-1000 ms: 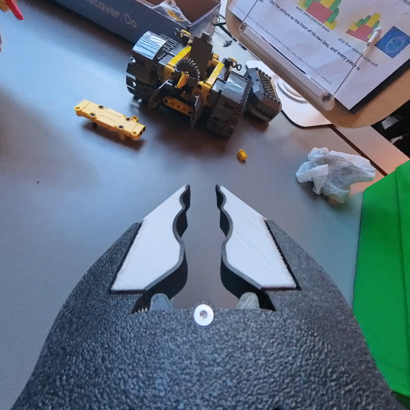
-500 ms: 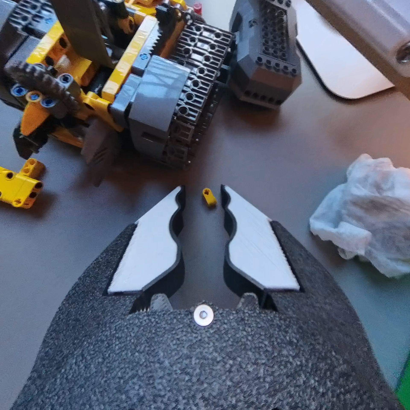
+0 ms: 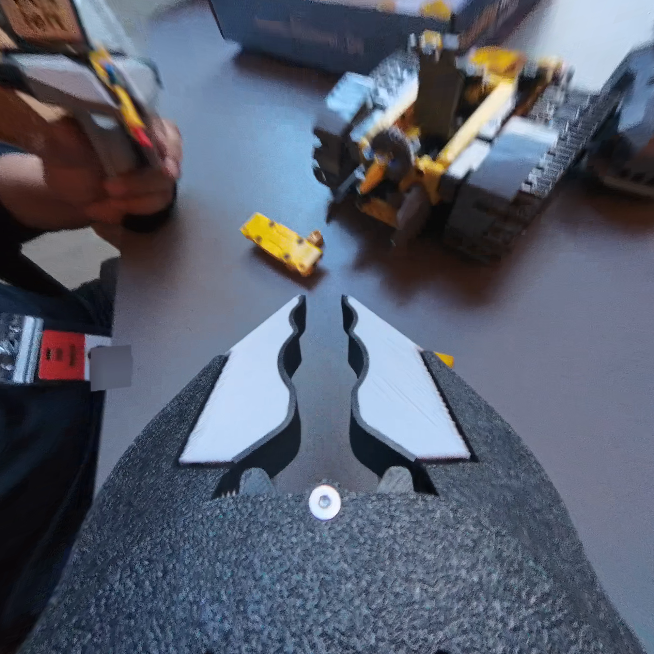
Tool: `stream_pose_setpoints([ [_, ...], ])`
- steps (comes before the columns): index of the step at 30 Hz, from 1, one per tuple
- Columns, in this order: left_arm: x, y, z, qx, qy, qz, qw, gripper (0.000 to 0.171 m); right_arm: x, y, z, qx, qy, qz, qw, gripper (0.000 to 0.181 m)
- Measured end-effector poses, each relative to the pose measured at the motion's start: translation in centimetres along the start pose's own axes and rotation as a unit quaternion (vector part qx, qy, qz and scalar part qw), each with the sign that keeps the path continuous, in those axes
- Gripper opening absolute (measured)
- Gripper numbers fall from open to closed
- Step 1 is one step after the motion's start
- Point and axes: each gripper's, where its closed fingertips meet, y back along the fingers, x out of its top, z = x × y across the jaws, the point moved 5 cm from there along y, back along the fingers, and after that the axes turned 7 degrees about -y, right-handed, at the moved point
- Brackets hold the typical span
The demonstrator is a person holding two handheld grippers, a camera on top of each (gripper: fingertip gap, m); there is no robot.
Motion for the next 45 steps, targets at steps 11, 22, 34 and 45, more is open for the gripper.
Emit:
stream_pose_setpoints([
  [11,-0.5,-0.7,1.4,-0.013,-0.059,-0.032,0.998,0.004,-0.9,-1.2,-3.7,-0.148,0.121,-0.100,0.976,0.016],
  [22,-0.2,-0.3,0.8,-0.007,-0.034,-0.013,0.999,0.005,-0.1,4.2,0.8,-0.210,0.032,-0.025,0.977,0.018],
  [34,-0.4,-0.6,1.7,-0.021,-0.068,-0.025,0.997,0.005,-2.5,-1.0,3.9,-0.166,-0.057,-0.080,0.981,0.009],
  [45,-1.2,-1.2,3.5,-0.012,-0.166,-0.054,0.985,0.005,4.2,0.3,-8.1,0.045,0.023,0.064,0.997,0.015],
])
